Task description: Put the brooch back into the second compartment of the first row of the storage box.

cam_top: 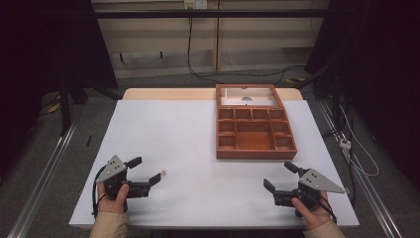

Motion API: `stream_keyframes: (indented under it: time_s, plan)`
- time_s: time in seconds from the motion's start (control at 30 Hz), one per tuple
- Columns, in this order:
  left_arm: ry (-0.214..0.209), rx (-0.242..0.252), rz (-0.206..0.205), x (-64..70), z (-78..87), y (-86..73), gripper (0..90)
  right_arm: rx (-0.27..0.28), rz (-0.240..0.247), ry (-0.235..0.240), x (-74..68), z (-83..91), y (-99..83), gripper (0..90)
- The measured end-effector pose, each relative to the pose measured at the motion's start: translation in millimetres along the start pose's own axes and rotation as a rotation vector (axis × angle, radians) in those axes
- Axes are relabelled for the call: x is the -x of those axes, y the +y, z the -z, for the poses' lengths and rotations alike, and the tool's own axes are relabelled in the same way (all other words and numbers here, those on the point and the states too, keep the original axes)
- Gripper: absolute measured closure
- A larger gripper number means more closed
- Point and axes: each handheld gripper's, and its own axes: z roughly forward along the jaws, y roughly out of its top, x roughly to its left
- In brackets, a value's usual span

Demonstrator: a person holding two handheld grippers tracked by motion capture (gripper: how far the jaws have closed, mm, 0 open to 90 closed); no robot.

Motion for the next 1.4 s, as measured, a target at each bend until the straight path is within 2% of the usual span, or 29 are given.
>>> stream_keyframes:
  time_s: [0.23, 0.3, 0.43, 0.67, 0.73, 0.87, 0.93, 0.97, 1.03, 1.07, 1.1, 1.2, 1.4]
  plan:
    - [-0.009, -0.013, -0.005, -0.1, -2.7, 0.1, 3.7, 0.000, 0.006, -0.002, -0.9, -0.1, 0.5, 2.9]
    - [0.002, -0.015, -0.003, -0.4, -3.8, 0.4, 4.0, -0.001, 0.009, -0.003, -0.8, 0.0, 0.4, 2.9]
    - [0.054, -0.063, 0.004, -2.4, -8.7, 1.8, 5.5, -0.001, 0.009, -0.003, -0.8, -0.4, 0.7, 2.9]
    - [0.086, -0.085, 0.028, -6.9, -9.3, 3.1, 8.5, 0.005, 0.014, 0.004, -1.6, -4.3, 2.1, 2.9]
    - [0.086, -0.104, 0.041, -8.6, -10.9, 2.6, 14.3, -0.002, 0.018, 0.007, -2.1, -5.2, 1.7, 2.9]
    - [0.109, -0.151, 0.061, -13.7, -17.6, 2.4, 17.0, 0.001, 0.013, 0.006, -2.1, -4.6, 2.1, 2.9]
    - [0.107, -0.157, 0.066, -13.9, -18.9, 2.4, 18.3, 0.000, 0.013, 0.006, -1.8, -4.5, 1.9, 2.9]
    - [0.104, -0.179, 0.071, -13.5, -21.0, 1.5, 20.0, 0.000, 0.015, 0.007, -1.5, -4.4, 1.6, 2.9]
    - [0.091, -0.210, 0.068, -11.6, -23.3, 0.6, 24.5, -0.001, 0.016, 0.006, -1.5, -4.1, 1.5, 2.9]
    - [0.091, -0.210, 0.068, -11.6, -23.3, 0.6, 27.0, -0.001, 0.016, 0.006, -1.5, -4.1, 1.5, 2.9]
    - [0.086, -0.238, 0.051, -9.2, -26.3, -0.1, 28.8, 0.001, 0.016, 0.006, -1.5, -4.1, 1.8, 2.9]
    - [0.071, -0.252, 0.052, -7.9, -28.5, -0.6, 34.7, -0.003, 0.018, 0.009, -1.8, -4.6, 1.7, 3.0]
    - [0.073, -0.303, 0.042, -6.7, -36.2, -1.8, 45.2, -0.003, 0.019, 0.013, -2.1, -5.9, 1.5, 3.0]
